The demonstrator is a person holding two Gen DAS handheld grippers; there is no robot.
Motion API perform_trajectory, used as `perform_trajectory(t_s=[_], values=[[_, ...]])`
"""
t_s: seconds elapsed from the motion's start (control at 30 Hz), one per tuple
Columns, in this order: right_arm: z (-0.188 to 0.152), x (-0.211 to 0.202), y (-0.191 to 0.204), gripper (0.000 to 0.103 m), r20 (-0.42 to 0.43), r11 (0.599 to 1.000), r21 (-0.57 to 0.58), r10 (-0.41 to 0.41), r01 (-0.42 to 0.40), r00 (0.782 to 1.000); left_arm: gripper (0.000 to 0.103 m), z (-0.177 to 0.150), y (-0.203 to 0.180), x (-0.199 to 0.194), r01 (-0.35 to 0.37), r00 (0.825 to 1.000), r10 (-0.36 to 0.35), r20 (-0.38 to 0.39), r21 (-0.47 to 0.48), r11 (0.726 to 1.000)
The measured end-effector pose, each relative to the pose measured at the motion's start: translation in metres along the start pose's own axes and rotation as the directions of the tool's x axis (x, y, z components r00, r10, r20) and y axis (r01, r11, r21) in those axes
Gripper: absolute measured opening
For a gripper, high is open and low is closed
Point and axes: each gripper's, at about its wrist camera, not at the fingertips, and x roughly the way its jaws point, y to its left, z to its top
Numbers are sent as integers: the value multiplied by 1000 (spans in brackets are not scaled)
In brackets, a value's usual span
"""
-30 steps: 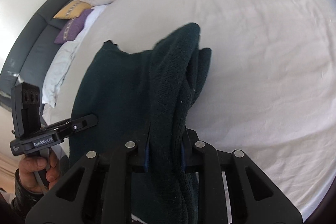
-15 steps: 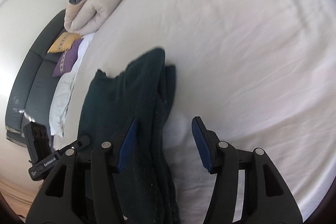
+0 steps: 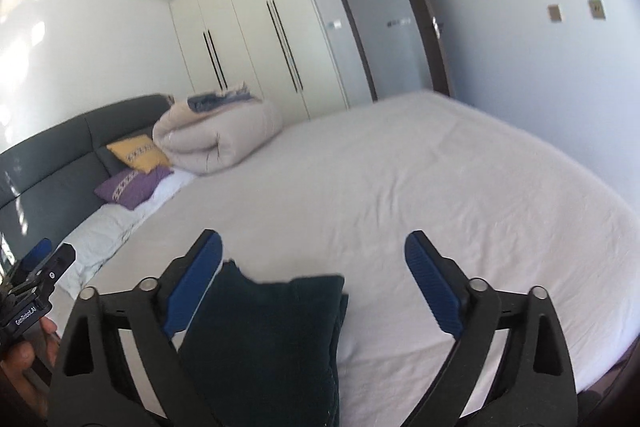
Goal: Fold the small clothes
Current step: 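Open both grippers and lift them away from the folded sweater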
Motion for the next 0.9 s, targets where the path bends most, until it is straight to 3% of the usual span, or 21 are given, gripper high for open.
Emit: perform_trajectory(t_s=[0.1,0.17,0.23,0.3,0.4,0.5,0.6,0.67,0.8,0.9], values=[[18,-42,13,103,177,999,-31,-5,10,984,103,14,-9,-15,-4,998,0,62,61,998],[28,-64,24,103,237,996,-89,14,8,971,103,14,-9,-17,29,999,-30,27,39,999],[36,-78,34,103,248,991,-133,28,6,968,103,7,-7,-10,50,997,-51,-63,-14,999],[39,-85,43,103,203,988,-154,36,-5,979,103,-6,-7,0,96,986,-103,-133,-57,994],[28,-94,49,103,62,984,-176,54,-42,997,103,-33,-14,4,86,971,-98,-218,-61,994],[14,-85,45,103,-42,986,-162,19,-25,999,103,-58,-17,10,91,935,-111,-337,-75,993],[-10,-62,27,103,-170,992,-123,-54,33,984,103,-68,-19,15,86,909,-118,-401,-98,992],[-26,-51,12,103,-254,994,-77,-91,74,963,103,-75,-21,19,88,889,-118,-443,-88,992],[-50,-33,-5,103,-327,985,-73,-169,153,930,103,-99,-25,31,77,822,-108,-559,-79,994],[-60,-15,-7,103,-364,978,-94,-206,184,908,103,-111,-25,37,84,788,-133,-601,-109,990]])
